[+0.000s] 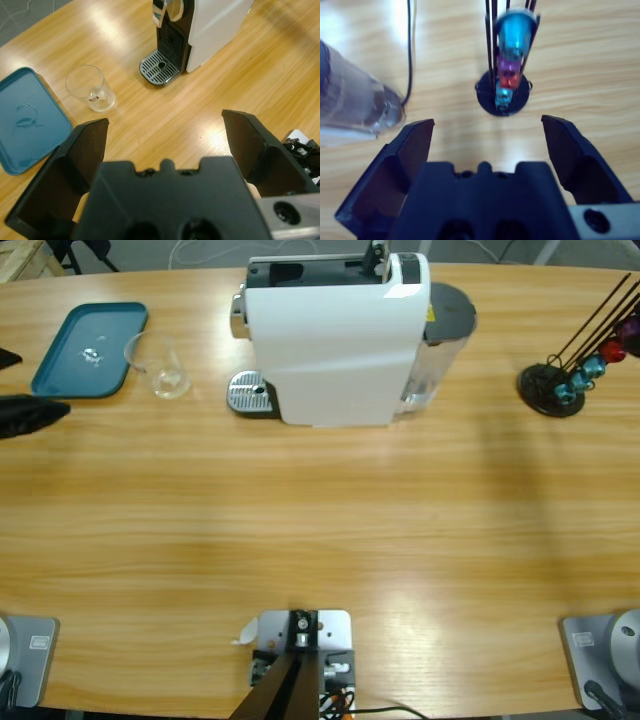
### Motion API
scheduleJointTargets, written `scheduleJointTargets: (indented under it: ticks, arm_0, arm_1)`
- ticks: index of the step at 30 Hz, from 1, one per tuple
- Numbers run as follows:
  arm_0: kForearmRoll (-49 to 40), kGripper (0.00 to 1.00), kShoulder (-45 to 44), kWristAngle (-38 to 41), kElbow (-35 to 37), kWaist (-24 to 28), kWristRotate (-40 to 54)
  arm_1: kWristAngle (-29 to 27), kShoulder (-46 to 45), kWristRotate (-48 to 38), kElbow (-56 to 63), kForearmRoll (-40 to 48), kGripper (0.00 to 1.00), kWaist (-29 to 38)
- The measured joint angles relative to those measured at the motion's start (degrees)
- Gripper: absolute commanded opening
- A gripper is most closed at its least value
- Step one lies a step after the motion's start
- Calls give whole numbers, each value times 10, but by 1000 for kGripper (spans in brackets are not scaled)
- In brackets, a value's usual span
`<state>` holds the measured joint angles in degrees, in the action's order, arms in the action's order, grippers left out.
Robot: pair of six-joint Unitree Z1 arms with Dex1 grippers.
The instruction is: Pour coffee
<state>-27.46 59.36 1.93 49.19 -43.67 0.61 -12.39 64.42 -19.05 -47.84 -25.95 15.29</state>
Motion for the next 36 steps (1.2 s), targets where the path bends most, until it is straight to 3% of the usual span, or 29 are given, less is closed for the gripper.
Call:
scheduleJointTargets:
  ticks: [3, 7, 27, 31, 36]
  arm_0:
    - [12, 941, 0, 0, -6, 0, -1]
    - [16, 941, 0, 0, -8, 0, -1]
    - [22, 941, 0, 16, -15, 0, -5]
    - [22, 941, 0, 16, -15, 0, -5]
    - [22, 941, 0, 16, -15, 0, -5]
  arm_1:
    - [0, 1, 0, 3, 23, 828, -1]
    - [0, 8, 0, 11, 43, 678, -17]
    - [0, 45, 3, 20, 99, 678, -52]
    - [0, 53, 5, 20, 106, 605, -55]
    - [0, 61, 8, 17, 109, 605, -63]
